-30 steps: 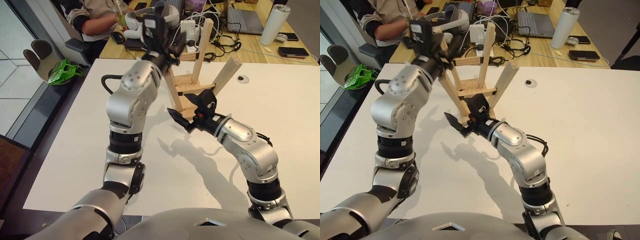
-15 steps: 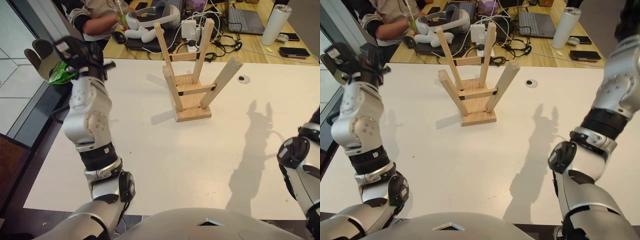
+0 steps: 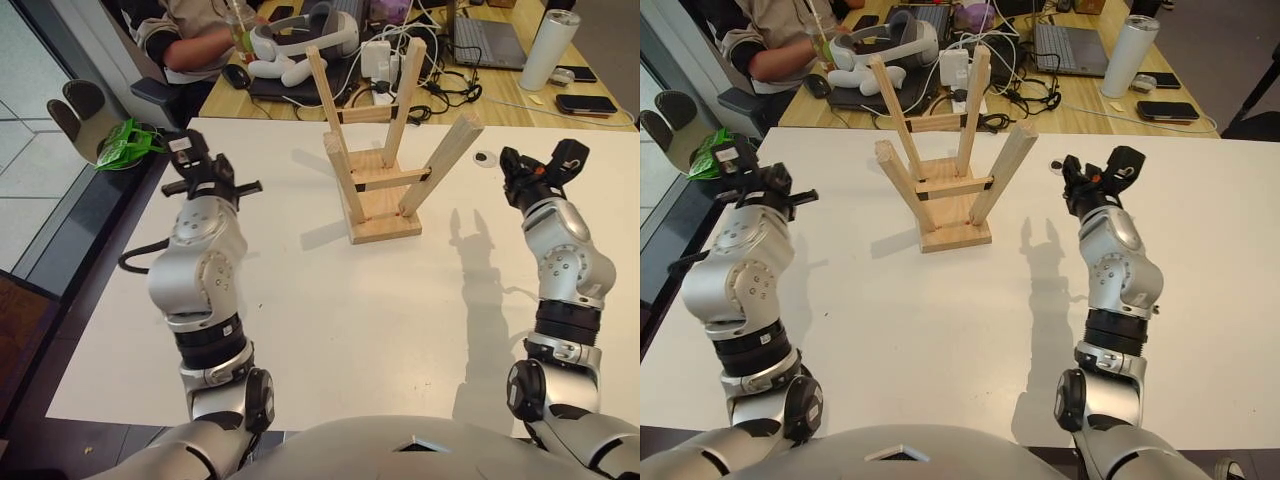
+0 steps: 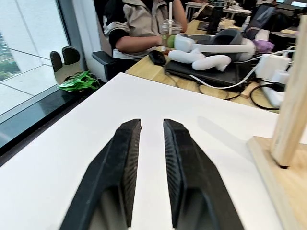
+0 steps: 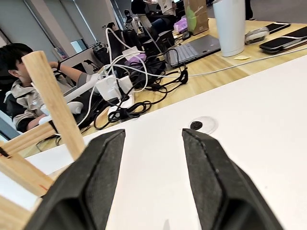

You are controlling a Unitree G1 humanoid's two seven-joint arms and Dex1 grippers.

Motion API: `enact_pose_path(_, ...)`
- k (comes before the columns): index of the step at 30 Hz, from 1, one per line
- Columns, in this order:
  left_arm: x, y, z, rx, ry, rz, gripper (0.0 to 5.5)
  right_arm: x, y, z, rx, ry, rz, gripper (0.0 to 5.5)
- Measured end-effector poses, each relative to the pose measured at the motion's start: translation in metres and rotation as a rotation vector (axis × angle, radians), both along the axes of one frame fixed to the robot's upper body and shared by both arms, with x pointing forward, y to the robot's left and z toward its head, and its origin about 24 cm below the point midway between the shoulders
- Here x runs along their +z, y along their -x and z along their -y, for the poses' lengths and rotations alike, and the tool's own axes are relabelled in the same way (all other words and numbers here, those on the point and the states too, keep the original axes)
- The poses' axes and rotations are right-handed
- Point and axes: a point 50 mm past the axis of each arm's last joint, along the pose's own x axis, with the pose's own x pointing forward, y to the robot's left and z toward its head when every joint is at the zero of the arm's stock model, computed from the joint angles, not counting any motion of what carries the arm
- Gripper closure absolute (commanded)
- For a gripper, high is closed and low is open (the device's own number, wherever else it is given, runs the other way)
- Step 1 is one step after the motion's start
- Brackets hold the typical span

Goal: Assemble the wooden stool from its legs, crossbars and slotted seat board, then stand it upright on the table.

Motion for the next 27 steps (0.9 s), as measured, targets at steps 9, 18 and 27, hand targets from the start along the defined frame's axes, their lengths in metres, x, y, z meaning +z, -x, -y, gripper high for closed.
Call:
enact_pose_path(9,-0.005,-0.026,0.077,-0.171,0.139,-0.019,4.6,-0.006,-0.007,-0.066,0.323,-0.098,-0.032,3.28)
enact_pose_path(18,0.0,-0.007,0.142,-0.577,0.062,-0.152,4.6,0.004,0.011,-0.047,0.43,0.007,-0.079,3.28)
enact_pose_path(27,0.001,-0.006,0.101,-0.583,0.0,-0.159,4.6,0.005,0.012,-0.058,0.522,0.055,-0.059,3.28)
